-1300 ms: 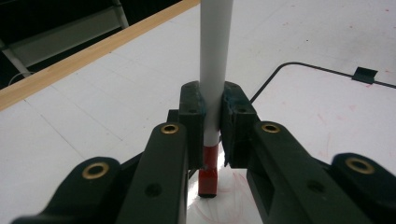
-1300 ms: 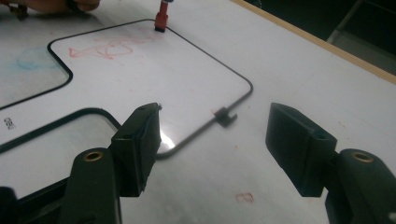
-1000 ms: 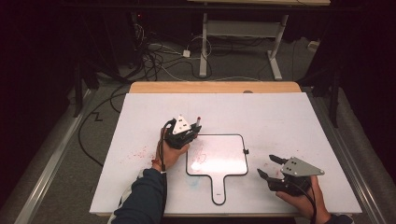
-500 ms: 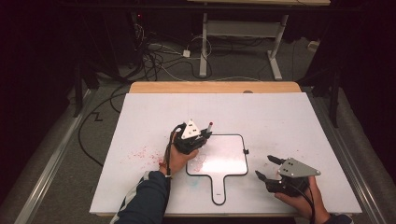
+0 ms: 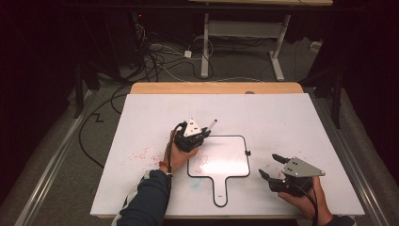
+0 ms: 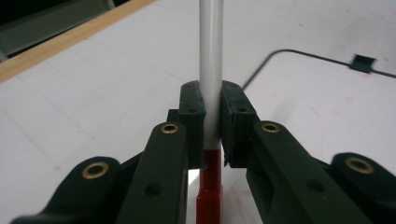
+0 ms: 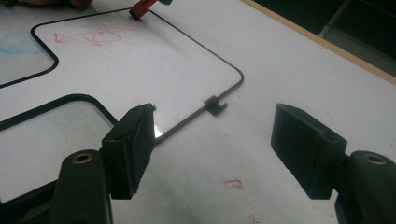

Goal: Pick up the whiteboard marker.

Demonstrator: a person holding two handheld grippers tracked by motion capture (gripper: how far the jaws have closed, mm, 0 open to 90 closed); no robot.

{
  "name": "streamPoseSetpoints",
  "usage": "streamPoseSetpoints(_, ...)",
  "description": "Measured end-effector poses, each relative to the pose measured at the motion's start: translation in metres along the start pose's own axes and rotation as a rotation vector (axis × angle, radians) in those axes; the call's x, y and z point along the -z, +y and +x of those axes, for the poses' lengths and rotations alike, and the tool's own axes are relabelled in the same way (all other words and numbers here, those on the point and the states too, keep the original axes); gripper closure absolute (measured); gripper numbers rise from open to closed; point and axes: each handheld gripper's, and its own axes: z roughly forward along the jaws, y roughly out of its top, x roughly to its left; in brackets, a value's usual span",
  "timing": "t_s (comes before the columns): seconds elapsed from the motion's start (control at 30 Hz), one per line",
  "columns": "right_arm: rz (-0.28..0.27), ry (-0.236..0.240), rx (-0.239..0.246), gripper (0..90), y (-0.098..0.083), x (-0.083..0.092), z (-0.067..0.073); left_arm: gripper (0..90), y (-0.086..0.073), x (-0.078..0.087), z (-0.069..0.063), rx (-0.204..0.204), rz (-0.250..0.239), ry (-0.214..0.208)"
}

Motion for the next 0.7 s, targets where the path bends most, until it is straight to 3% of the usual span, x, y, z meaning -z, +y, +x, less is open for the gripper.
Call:
streamPoseSetpoints(0.03, -0.002, 0.001, 0.003, 31.1, 0.000, 0.000, 0.000, 78.8, 0.002, 0.000, -0.001, -0.021, -0.011, -0.017)
streamPoseSetpoints(0.13, -0.006, 0.001, 0.004, 31.0, 0.001, 0.002, 0.001, 78.7, 0.008, 0.013, -0.003, 0.035, -0.069, -0.049)
streamPoseSetpoints(0.2, -0.006, 0.005, -0.001, 31.1, 0.001, 0.002, 0.000, 78.8, 0.011, 0.017, -0.004, 0.038, -0.085, -0.061)
streamPoseSetpoints(0.43, -0.028, 0.045, -0.039, 38.2, 0.010, -0.004, -0.002, 78.7, 0.022, 0.036, -0.019, 0.013, -0.139, -0.130)
streamPoseSetpoints(0.47, -0.049, 0.065, -0.050, 45.9, 0.017, -0.007, -0.001, 78.7, 0.021, 0.038, -0.022, 0.014, -0.148, -0.145)
streamPoseSetpoints(0.57, -0.078, 0.080, -0.081, 53.1, 0.028, -0.013, -0.003, 78.6, 0.021, 0.044, -0.032, 0.008, -0.156, -0.187)
streamPoseSetpoints(0.6, -0.095, 0.091, -0.093, 58.7, 0.033, -0.015, -0.004, 78.6, 0.021, 0.044, -0.032, 0.008, -0.156, -0.187)
streamPoseSetpoints(0.63, -0.095, 0.091, -0.093, 58.7, 0.033, -0.015, -0.004, 78.6, 0.020, 0.046, -0.035, -0.003, -0.155, -0.193)
streamPoseSetpoints(0.7, -0.134, 0.112, -0.094, 69.8, 0.050, -0.022, -0.001, 78.6, 0.020, 0.049, -0.040, -0.019, -0.152, -0.205)
